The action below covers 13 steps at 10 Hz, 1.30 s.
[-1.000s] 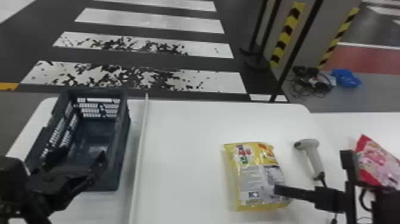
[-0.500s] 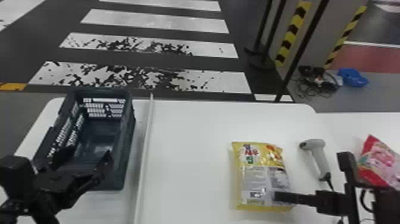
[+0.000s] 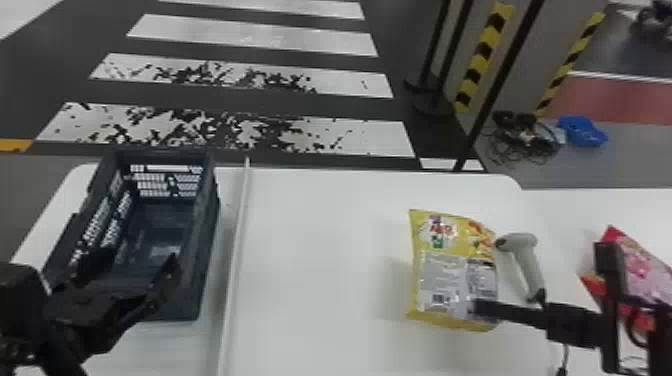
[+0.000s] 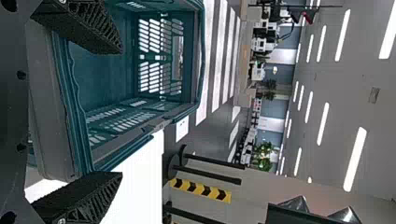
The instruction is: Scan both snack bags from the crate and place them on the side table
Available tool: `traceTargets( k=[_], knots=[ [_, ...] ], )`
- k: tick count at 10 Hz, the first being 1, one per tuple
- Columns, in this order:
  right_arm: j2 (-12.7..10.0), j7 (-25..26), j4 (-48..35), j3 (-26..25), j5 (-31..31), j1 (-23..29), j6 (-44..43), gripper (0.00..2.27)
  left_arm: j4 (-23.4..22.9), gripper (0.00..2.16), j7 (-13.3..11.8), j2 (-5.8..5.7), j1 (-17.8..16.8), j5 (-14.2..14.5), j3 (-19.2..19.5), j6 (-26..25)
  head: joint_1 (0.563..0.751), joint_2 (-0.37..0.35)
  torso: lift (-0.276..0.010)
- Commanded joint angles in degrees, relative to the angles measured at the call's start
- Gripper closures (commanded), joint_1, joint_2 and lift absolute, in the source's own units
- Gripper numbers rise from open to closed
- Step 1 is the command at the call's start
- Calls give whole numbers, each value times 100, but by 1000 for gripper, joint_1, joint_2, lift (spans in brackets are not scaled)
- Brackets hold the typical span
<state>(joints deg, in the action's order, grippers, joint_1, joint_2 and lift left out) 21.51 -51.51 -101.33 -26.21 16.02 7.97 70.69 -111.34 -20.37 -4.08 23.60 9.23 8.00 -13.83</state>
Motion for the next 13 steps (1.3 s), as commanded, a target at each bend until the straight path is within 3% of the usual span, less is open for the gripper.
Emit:
traceTargets(
  k=[1, 7, 9, 13],
  knots=[
    [-15, 1, -212, -455, 297, 12, 99, 2260, -19, 36, 7, 4, 4, 0, 0, -2, 695, -168, -95],
    [-68, 352, -63, -1914, 824, -445, -182, 2263, -309, 36, 7, 4, 110, -18, -9, -72, 695, -272, -95],
    [-68, 431, 210, -2099, 982, -568, -481, 2260, -318, 36, 16, 4, 31, -53, -18, -72, 695, -311, -95],
    [20, 968, 1273, -2187, 1009, -770, -2028, 2260, -441, 36, 16, 4, -22, -106, -35, -125, 695, -350, -95]
  ],
)
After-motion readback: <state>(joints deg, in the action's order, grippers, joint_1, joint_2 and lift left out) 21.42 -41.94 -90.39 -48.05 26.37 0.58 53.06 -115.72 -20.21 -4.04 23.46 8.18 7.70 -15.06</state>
